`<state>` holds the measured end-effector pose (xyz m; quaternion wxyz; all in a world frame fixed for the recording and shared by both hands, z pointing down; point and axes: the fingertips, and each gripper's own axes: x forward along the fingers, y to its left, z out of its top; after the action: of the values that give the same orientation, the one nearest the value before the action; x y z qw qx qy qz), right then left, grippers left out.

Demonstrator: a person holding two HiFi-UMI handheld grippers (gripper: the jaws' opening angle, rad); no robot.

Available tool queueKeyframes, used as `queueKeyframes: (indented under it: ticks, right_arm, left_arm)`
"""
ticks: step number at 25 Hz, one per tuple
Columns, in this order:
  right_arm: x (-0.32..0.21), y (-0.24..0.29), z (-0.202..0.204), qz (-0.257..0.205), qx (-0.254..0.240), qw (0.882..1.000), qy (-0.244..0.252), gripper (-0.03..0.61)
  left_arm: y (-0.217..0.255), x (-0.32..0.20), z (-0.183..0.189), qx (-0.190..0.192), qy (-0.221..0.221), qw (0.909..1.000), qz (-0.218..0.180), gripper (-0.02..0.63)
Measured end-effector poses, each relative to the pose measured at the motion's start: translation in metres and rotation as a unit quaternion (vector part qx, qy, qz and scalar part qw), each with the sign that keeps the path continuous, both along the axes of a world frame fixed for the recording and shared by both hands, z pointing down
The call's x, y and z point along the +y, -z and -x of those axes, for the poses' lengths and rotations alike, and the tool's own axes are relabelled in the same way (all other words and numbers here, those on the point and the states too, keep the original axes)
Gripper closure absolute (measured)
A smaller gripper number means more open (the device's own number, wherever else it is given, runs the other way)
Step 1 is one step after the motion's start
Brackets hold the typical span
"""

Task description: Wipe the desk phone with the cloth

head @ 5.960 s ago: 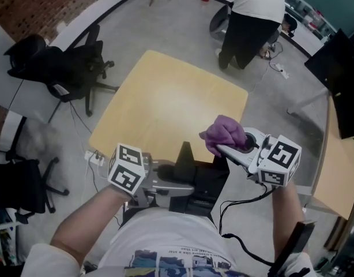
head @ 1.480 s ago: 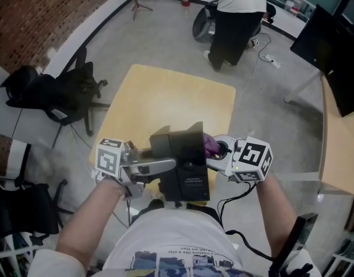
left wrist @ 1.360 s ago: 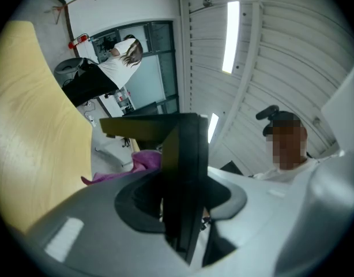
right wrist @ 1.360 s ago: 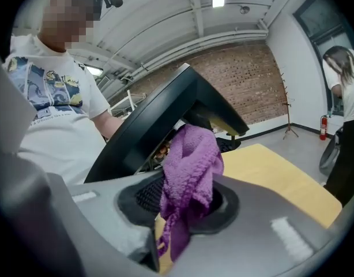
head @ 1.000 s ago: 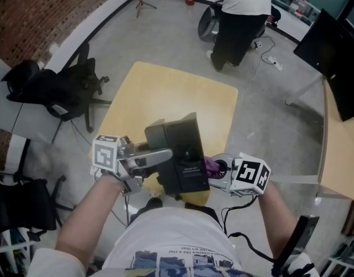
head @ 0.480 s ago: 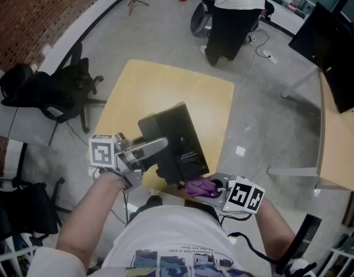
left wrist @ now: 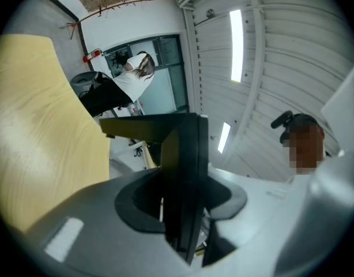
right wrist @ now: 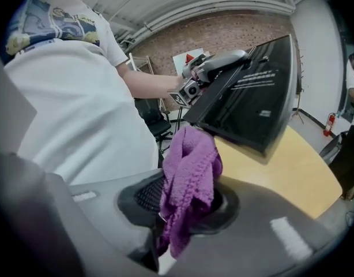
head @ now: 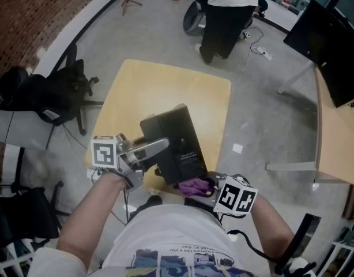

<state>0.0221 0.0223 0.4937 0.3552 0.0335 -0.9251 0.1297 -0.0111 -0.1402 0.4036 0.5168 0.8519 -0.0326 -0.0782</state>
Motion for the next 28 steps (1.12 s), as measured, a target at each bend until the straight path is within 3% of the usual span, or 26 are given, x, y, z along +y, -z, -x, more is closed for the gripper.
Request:
queueKeyframes:
  ticks: [12, 20, 28]
  right_arm:
    - [-0.007, 0.002, -0.04, 0.006, 0.054, 0.998, -0.019, 0.479]
    - [-0.026, 0.011, -0.06, -0.02, 0.084, 0.995, -0.052, 0.479]
    - [-0.033, 0.008, -0.073, -0.035, 0.129, 0.99, -0.035, 0.479]
  left_arm:
    - [-0.013, 0.015, 0.013, -0.001, -0.038, 0.9993, -0.002, 0.434]
    - [-0.015, 0.017, 0.019, 0.0, -0.046, 0.999, -0.001, 0.434]
    - [-0.016, 0.019, 0.02, -0.005, -0.05, 0.9987, -0.004, 0.434]
